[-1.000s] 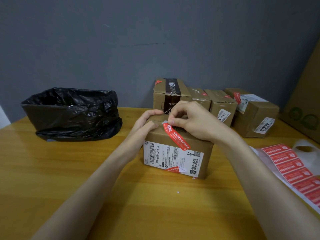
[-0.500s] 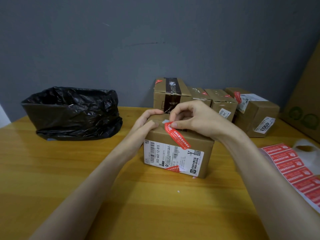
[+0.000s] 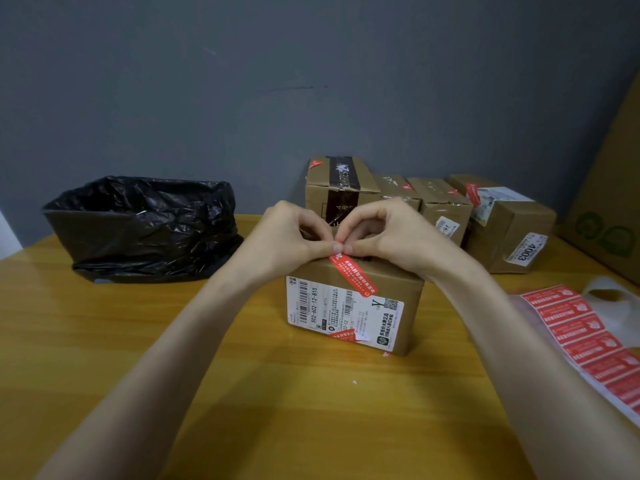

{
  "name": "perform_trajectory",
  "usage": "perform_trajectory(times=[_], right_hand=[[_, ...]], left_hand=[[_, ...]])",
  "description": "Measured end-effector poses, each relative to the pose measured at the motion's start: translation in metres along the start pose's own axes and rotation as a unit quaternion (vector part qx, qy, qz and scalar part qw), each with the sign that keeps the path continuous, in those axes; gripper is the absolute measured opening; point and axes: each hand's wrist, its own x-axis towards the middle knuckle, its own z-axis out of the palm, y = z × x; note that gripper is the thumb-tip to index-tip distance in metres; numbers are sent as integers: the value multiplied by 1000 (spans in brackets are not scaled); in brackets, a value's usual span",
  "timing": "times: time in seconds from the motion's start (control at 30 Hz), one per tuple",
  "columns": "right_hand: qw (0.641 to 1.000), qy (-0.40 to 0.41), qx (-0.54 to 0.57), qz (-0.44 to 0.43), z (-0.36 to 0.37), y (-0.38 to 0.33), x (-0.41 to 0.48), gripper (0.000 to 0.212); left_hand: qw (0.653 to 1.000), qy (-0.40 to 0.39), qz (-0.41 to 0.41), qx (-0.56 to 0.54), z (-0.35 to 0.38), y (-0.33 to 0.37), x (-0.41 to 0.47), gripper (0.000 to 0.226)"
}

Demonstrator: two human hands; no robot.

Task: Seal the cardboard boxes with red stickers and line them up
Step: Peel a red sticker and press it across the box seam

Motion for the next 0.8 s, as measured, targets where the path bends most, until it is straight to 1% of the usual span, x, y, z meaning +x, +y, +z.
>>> perform_trajectory(times=[0.1,0.13,0.2,0.23,0.27,0.3,0.33,0.37,0.43,0.53,0.63,0.7,0.8], right_hand=[[1000,1,-19,-5,-2,1,-2,19],[1000,-5,-14,-2,-3,2,-3,26],[1000,-11,13,21,-6,3,-7,46],[1000,-9,-1,21,-8,4,-9,53],[999,-8,-52,10,-10,5,-13,54],[994,-13,-112,-6,-11,6,-16,49],[988,-26,-153,-16,-12,7,-20,42],[985,-39,-169,-18,-11,9,-25,37],[985,-45,-165,-15,-9,14,-30,35],[982,-14,-181,-40,-3,18,-33,36],[983,7,-181,-42,-1,21,-32,36],[983,6,-179,-40,-2,22,-31,36],[984,-3,-175,-39,-3,22,-30,36]], left_hand=[[1000,15,-8,15,0,3,-1,13],[999,18,-6,26,0,5,-2,14],[999,19,-5,48,0,7,-4,16],[998,18,-4,53,-1,8,-5,16],[998,17,-4,55,-1,9,-6,16],[998,20,-1,55,-1,10,-8,15],[998,29,1,56,-1,10,-9,12],[997,43,1,56,1,11,-12,8],[995,77,-6,59,5,12,-18,1],[992,113,-13,59,13,14,-26,6],[990,135,-29,20,17,15,-29,7],[989,141,-38,0,17,15,-30,8],[991,127,-46,-14,15,16,-30,12]])
